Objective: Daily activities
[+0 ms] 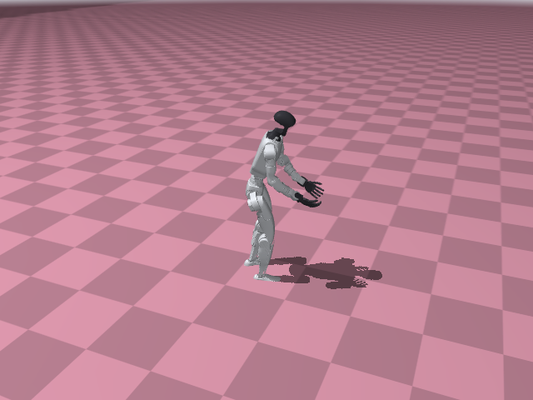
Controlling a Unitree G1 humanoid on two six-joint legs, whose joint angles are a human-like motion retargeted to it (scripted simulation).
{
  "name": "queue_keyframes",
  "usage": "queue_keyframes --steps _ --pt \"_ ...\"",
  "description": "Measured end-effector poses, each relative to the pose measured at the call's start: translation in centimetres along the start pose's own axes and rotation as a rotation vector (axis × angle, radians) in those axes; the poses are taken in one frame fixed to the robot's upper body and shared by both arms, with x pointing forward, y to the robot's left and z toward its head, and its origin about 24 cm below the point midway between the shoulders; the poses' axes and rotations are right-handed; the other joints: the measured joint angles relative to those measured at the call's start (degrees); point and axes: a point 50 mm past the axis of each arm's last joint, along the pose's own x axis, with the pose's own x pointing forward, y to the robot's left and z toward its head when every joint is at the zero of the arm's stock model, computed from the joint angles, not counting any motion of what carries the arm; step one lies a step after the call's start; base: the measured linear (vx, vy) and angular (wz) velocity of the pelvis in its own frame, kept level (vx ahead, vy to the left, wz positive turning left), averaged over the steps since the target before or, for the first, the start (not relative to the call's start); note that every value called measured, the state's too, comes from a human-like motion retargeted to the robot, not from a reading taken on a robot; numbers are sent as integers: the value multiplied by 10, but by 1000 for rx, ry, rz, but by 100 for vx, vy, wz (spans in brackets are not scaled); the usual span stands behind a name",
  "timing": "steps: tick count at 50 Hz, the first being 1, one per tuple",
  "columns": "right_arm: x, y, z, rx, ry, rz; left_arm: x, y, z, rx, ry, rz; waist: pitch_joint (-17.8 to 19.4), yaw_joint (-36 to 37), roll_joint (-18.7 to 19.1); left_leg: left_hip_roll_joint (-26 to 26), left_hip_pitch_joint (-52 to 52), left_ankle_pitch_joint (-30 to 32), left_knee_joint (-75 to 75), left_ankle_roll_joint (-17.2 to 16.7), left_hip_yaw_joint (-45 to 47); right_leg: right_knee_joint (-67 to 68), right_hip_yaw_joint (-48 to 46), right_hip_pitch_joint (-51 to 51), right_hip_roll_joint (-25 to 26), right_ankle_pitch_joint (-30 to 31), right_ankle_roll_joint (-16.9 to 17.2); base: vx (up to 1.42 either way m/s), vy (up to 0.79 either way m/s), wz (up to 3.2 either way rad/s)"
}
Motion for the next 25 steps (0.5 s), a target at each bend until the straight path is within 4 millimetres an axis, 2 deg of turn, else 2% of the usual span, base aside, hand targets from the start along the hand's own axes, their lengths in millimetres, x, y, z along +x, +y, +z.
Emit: queue_keyframes --steps 6,14,20,25 --pt "-13 20 -16 -56 64 170 -4 -7 6 35 -37 -100 3 -1 -7 -6 6 -4 -3 1 7 8 3 -3 -4 -3 6 0 0 0" --pt "-24 43 -36 -102 187 392 -10 -6 -1 108 -24 -222 6 11 -16 -17 1 -7 -2 -1 3 19 2 -15 -13 -4 13 -1 0 0" --pt "-22 58 -44 -157 275 541 -10 -3 -1 206 -22 -305 10 32 -24 -27 -13 -19 7 -5 -10 26 2 -31 -23 1 18 -6 2 1" --pt "-15 62 -46 -233 331 604 -6 3 2 303 -33 -337 14 54 -31 -32 -26 -54 32 -6 -44 34 6 -49 -32 8 23 -8 5 -1"
